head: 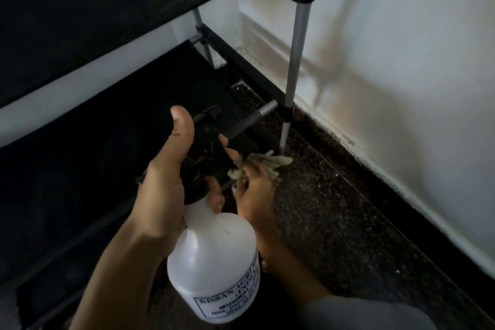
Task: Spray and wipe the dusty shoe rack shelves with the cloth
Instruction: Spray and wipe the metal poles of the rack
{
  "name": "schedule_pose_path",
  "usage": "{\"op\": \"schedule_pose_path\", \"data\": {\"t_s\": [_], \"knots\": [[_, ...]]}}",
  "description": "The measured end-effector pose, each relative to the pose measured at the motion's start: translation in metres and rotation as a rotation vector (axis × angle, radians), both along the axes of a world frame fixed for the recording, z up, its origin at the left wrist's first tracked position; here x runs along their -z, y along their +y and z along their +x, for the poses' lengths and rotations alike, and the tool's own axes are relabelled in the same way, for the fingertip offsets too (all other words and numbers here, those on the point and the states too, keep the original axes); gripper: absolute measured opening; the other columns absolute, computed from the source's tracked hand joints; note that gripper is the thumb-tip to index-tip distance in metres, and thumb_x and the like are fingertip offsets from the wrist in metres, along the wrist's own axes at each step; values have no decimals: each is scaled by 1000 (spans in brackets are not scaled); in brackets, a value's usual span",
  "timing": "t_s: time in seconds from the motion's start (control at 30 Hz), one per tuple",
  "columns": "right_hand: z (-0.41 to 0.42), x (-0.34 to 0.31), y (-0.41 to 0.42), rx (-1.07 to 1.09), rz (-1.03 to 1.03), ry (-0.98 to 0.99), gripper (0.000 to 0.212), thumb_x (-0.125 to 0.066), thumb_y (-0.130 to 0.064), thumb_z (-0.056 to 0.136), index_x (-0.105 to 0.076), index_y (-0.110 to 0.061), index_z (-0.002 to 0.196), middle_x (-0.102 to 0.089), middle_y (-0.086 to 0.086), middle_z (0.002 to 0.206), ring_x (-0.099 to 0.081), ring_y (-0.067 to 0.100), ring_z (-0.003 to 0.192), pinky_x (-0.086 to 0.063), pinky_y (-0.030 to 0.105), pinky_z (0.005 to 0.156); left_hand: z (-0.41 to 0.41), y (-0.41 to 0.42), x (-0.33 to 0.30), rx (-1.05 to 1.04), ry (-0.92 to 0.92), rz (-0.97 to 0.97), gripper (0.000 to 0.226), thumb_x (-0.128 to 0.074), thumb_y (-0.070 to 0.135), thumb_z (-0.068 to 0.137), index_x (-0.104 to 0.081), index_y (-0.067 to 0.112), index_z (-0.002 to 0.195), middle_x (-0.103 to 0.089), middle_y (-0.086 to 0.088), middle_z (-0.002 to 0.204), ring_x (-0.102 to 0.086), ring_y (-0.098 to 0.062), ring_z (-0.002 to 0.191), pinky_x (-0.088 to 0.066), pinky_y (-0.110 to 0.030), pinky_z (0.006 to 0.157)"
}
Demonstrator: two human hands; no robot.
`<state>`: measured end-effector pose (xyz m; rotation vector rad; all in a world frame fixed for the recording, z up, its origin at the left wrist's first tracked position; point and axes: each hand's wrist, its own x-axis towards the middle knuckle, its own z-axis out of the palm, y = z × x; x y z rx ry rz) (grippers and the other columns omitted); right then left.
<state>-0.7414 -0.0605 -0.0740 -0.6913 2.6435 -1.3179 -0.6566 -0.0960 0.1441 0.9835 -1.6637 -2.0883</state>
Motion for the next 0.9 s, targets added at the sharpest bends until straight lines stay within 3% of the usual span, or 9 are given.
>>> {"op": "schedule_pose_path", "data": {"t_s": [0.1, 0.13, 0.2, 0.3, 0.37, 0.43, 0.57, 0.73, 0.9], "knots": [[19, -18, 8, -318, 109, -322, 31, -54, -11, 93, -61, -5, 123, -60, 7, 119, -57, 17, 106, -43, 19, 93, 5, 2, -10, -21, -10, -16, 66, -40, 75, 71, -70, 17, 78, -72, -12, 88, -45, -16, 40, -43, -32, 43], [21, -24, 10, -404, 148, -450, 28, -52, -13, 95, -61, -4, 119, -62, 3, 104, -58, 12, 93, -41, 12, 81, 8, 3, -15, -33, -11, -29, 67, -39, 75, 72, -69, 16, 81, -72, -12, 89, -46, -15, 40, -44, -33, 44], [27, -37, 16, -530, 154, -565, 19, -51, -19, 96, -67, -11, 96, -53, -10, 76, -49, -1, 69, -40, 11, 66, 17, 6, -26, -57, -8, -55, 69, -39, 75, 72, -67, 14, 87, -72, -10, 89, -47, -15, 41, -45, -32, 45], [33, -58, 27, -508, 24, -420, 14, -60, -29, 84, -61, -31, 69, -57, -10, 77, -50, -6, 69, -39, 12, 67, 33, 12, -47, -95, 10, -90, 66, -37, 72, 76, -66, 14, 88, -73, -8, 90, -47, -16, 42, -47, -29, 46], [30, -74, 35, -497, -19, -344, 9, -70, -26, 80, -70, -23, 89, -66, -4, 97, -55, -3, 86, -37, 8, 76, 46, 17, -61, -107, 15, -154, 62, -34, 69, 79, -66, 16, 87, -73, -7, 92, -48, -17, 43, -47, -31, 50], [23, -101, 42, -500, -8, -306, 34, -75, -15, 78, -66, -14, 111, -63, -2, 112, -54, 2, 99, -37, 8, 85, 59, 24, -76, -135, 13, -202, 63, -33, 71, 81, -65, 17, 89, -73, -5, 94, -48, -17, 44, -47, -33, 54], [14, -158, 60, -536, -14, -301, 46, -69, -3, 76, -58, -13, 119, -64, 0, 108, -58, 8, 99, -48, 22, 91, 91, 38, -112, -251, 53, -319, 66, -35, 74, 80, -62, 14, 94, -69, -7, 98, -51, -16, 45, -47, -32, 53], [18, -241, 81, -582, 37, -228, 43, -70, -6, 77, -61, -12, 119, -61, -1, 101, -55, 8, 98, -37, 11, 77, 134, 64, -161, -371, 102, -512, 48, -42, 62, 81, -58, 19, 95, -65, -3, 99, -54, -9, 49, -48, -25, 52], [34, -324, 111, -627, -44, -279, 45, -78, -9, 75, -62, -13, 116, -62, -1, 99, -60, 14, 99, -43, 18, 80, 177, 83, -207, -402, 183, -594, 41, -48, 61, 80, -56, 22, 92, -60, -4, 97, -56, -8, 51, -49, -32, 65]]}}
